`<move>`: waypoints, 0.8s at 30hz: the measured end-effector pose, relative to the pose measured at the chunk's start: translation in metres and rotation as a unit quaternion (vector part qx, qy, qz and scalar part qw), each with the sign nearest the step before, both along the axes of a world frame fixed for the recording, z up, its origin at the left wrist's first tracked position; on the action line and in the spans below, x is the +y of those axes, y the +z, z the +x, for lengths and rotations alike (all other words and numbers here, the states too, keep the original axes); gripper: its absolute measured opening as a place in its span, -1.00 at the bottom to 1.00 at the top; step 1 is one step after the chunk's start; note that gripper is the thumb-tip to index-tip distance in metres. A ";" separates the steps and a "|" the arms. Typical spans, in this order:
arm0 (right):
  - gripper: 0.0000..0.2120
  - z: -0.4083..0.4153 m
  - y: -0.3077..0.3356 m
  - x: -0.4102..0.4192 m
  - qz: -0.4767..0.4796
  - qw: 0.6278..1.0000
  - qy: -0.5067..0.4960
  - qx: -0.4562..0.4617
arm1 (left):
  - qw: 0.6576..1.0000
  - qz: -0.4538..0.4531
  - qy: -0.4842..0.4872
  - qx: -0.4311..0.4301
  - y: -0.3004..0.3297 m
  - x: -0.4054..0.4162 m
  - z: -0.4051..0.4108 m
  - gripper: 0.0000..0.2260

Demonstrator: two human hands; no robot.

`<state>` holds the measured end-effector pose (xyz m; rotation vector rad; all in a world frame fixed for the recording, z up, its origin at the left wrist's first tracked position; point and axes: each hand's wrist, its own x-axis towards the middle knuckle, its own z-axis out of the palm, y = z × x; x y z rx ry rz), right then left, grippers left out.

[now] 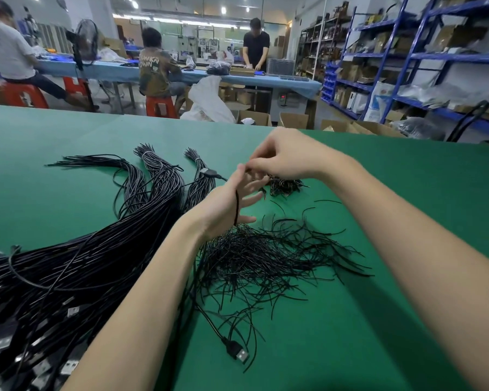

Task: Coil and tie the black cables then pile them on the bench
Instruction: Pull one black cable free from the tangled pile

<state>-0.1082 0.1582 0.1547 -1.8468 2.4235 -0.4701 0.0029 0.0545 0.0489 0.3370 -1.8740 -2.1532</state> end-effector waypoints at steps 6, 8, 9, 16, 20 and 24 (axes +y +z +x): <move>-0.82 0.011 -0.063 0.015 -0.104 0.925 0.001 -0.364 | 0.993 0.071 0.003 0.092 0.000 -0.001 0.001 -0.60; -0.79 0.009 -0.081 0.019 -0.078 0.905 0.006 -0.417 | 0.987 0.112 0.002 0.116 -0.001 -0.001 -0.001 -0.60; -0.77 0.007 -0.087 0.021 -0.064 0.898 0.010 -0.436 | 0.985 0.123 0.001 0.121 -0.002 -0.001 -0.001 -0.60; -0.53 -0.005 -0.110 0.032 0.011 0.899 0.029 -0.438 | 0.977 0.152 -0.024 0.148 0.000 -0.005 0.005 -0.58; -0.47 -0.013 -0.119 0.032 0.053 0.917 0.034 -0.393 | 0.975 0.141 -0.082 0.154 -0.001 0.000 0.007 -0.57; -0.39 -0.035 -0.098 0.026 0.095 0.977 -0.017 -0.192 | 0.971 0.143 -0.119 0.148 0.003 0.000 0.011 -0.57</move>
